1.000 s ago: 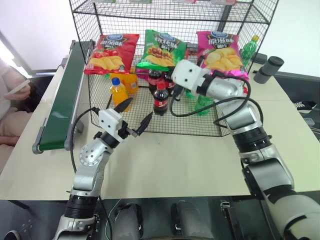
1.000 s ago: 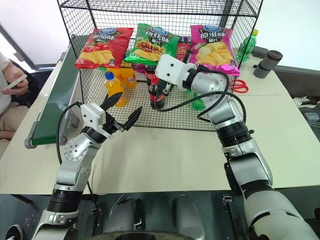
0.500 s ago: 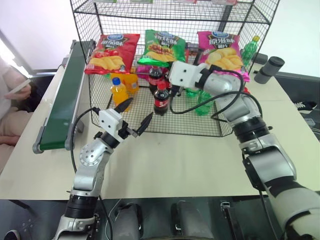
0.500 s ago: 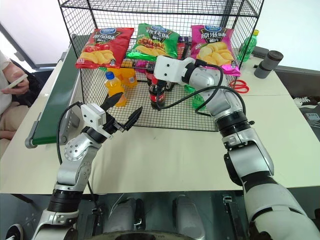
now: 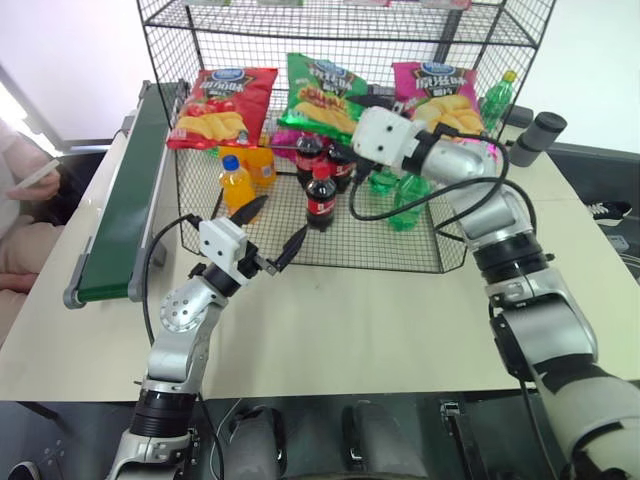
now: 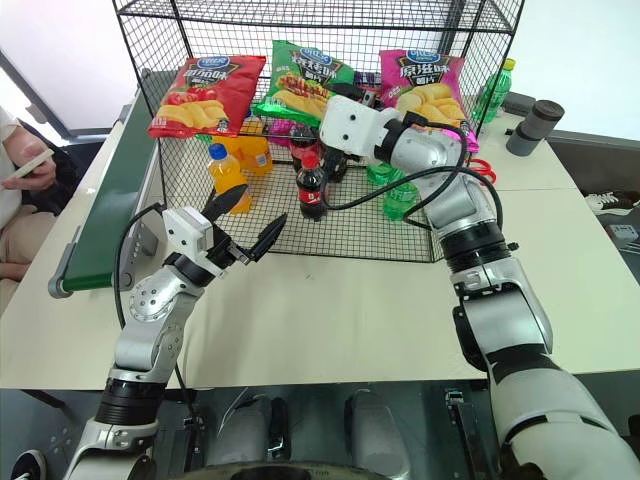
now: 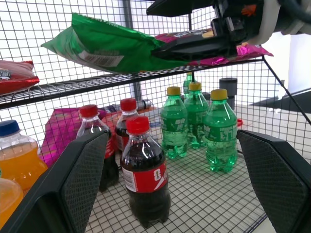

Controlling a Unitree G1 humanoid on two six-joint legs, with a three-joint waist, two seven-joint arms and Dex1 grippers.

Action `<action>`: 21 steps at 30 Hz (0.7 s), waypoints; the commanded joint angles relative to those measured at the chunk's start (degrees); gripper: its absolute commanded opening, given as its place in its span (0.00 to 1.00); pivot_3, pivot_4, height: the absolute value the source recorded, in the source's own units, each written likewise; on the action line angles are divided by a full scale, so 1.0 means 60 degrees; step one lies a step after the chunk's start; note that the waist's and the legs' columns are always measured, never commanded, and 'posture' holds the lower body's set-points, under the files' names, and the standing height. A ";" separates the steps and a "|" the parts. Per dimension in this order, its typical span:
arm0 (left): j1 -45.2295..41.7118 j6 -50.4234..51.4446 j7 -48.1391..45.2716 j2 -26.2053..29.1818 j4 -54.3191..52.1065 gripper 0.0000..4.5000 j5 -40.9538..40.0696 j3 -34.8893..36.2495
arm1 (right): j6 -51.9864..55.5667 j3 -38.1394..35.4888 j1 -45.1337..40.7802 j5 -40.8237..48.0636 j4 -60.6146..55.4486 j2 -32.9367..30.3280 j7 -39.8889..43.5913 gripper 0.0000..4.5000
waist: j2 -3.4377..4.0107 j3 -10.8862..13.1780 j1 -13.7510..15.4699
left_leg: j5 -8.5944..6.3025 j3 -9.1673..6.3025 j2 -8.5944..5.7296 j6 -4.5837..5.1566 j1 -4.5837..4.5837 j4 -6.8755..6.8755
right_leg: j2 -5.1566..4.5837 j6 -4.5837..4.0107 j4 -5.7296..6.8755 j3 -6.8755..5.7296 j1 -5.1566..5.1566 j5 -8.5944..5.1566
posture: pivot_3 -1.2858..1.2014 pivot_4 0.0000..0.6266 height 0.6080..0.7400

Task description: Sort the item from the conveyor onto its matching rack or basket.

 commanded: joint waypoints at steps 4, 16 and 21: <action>0.0117 -0.0166 -0.0103 0.0141 -0.0470 1.00 -0.0090 0.0053 | 0.2067 -0.1169 0.1261 0.2342 -0.2713 -0.0071 0.1070 0.73 | 0.0000 0.0000 0.0068 | -0.0001 -0.0004 0.0001 0.0001 0.0000 0.0000 | -0.0002 0.0000 -0.0002 -0.0001 0.0003 0.0000 | 0.52 0.24 1.00; 0.1542 0.2215 -0.1800 0.2213 -0.1138 1.00 -0.3649 0.2243 | 0.7308 -0.4803 0.7016 0.7898 -0.8829 -0.1902 0.2117 1.00 | 0.0000 0.0000 0.0266 | -0.0004 -0.0031 0.0025 0.0006 0.0010 -0.0004 | -0.0018 -0.0005 -0.0010 -0.0009 0.0022 -0.0002 | 0.52 0.24 1.00; 0.2129 0.2821 -0.2030 0.2927 -0.1021 1.00 -0.3875 0.2924 | 0.7475 -0.6139 0.9509 0.8643 -0.9460 -0.2211 0.2317 1.00 | -0.0003 -0.0001 0.0240 | -0.0009 -0.0039 0.0010 0.0013 0.0017 -0.0004 | -0.0011 -0.0006 -0.0017 -0.0009 0.0032 -0.0005 | 0.52 0.24 1.00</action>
